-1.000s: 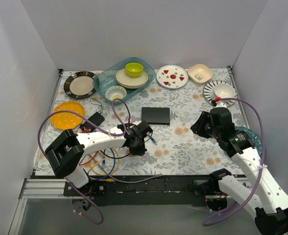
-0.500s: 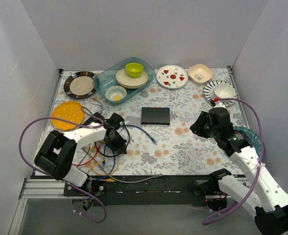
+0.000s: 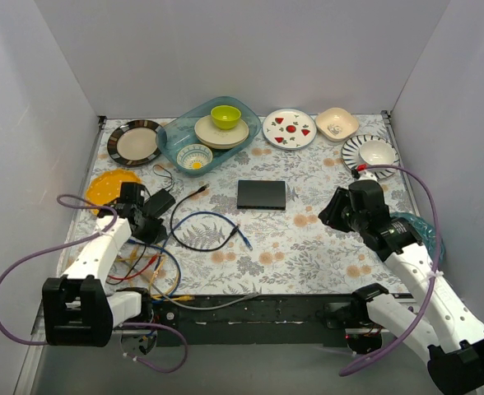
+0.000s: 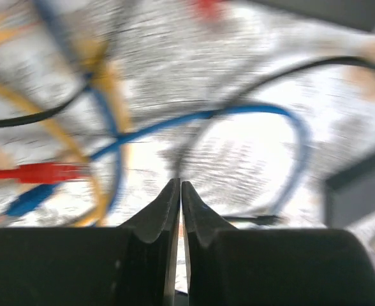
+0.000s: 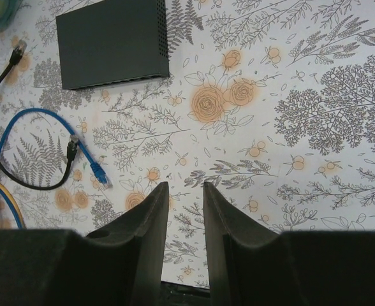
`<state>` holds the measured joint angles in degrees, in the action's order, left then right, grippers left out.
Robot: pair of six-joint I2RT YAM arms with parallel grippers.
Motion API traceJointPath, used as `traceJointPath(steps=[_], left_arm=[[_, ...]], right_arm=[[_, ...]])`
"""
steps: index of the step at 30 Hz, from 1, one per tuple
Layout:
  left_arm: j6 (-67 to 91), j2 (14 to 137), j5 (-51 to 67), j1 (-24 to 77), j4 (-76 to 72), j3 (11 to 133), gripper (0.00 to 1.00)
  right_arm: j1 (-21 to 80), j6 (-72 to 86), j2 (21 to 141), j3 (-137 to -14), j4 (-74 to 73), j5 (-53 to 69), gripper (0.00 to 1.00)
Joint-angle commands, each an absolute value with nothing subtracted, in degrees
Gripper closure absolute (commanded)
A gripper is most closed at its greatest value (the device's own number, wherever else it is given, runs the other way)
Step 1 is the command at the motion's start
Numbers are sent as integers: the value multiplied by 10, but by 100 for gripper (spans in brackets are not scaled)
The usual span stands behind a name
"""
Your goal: Pull the plug from the switch port
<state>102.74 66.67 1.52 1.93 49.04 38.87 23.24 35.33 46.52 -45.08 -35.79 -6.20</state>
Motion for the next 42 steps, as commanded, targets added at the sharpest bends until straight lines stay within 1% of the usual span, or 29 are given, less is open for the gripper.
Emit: traceJointPath(steps=[1,3,5,6,7,9,10,13,14,16,18,19,20,22,24,28,31,32,34,35,36,37,39,41,42], left_arm=[[948,646,-1,42,447,504,95],[940,657,28,62,412,524,94],[940,663,52,118,329,537,92],[944,666,57,142,297,539,89],[950,676,57,189,246,543,88],[954,740,57,228,222,574,87],[959,766,60,247,219,588,87],[965,874,85,250,220,632,89],[969,894,83,251,221,640,89],[968,948,72,250,220,670,90],[959,988,75,250,224,713,91],[956,1027,74,250,236,733,91],[955,1050,74,250,245,750,95],[953,1090,78,250,264,795,99],[944,1091,83,252,259,803,100],[921,1075,81,272,243,777,100],[924,1088,59,290,292,756,100],[930,1085,29,293,301,725,100],[950,1059,7,292,335,680,100],[967,1051,-45,291,356,648,100],[973,1038,-65,289,378,637,100],[979,1035,-81,280,429,628,100],[1014,1027,-117,262,486,599,100],[1026,1010,-110,211,528,568,100],[1026,1002,-86,188,535,529,100]], right_arm=[[231,342,483,-466,-322,-55,64],[231,343,506,-475,-310,-44,64],[231,351,524,-482,-291,-42,64],[231,352,546,-483,-284,-43,64],[231,354,557,-485,-269,-41,64],[231,359,598,-494,-258,-43,65],[231,359,612,-498,-246,-45,68],[227,357,675,-524,-237,-53,79],[223,355,706,-532,-227,-54,89],[203,359,739,-548,-219,-44,99],[178,367,787,-553,-188,-18,99],[169,368,806,-562,-182,-11,99],[159,368,842,-569,-176,-4,99],[154,363,873,-603,-184,-4,99],[153,355,892,-618,-191,-4,99],[152,350,869,-592,-175,11,99],[152,353,849,-556,-169,19,99],[153,353,837,-549,-168,18,99],[153,351,824,-527,-169,17,99],[153,349,814,-521,-172,12,99],[153,347,810,-512,-174,11,99],[152,346,806,-509,-175,7,99],[152,345,799,-498,-177,4,99],[153,348,797,-494,-171,5,99],[152,349,797,-492,-171,6,99]])
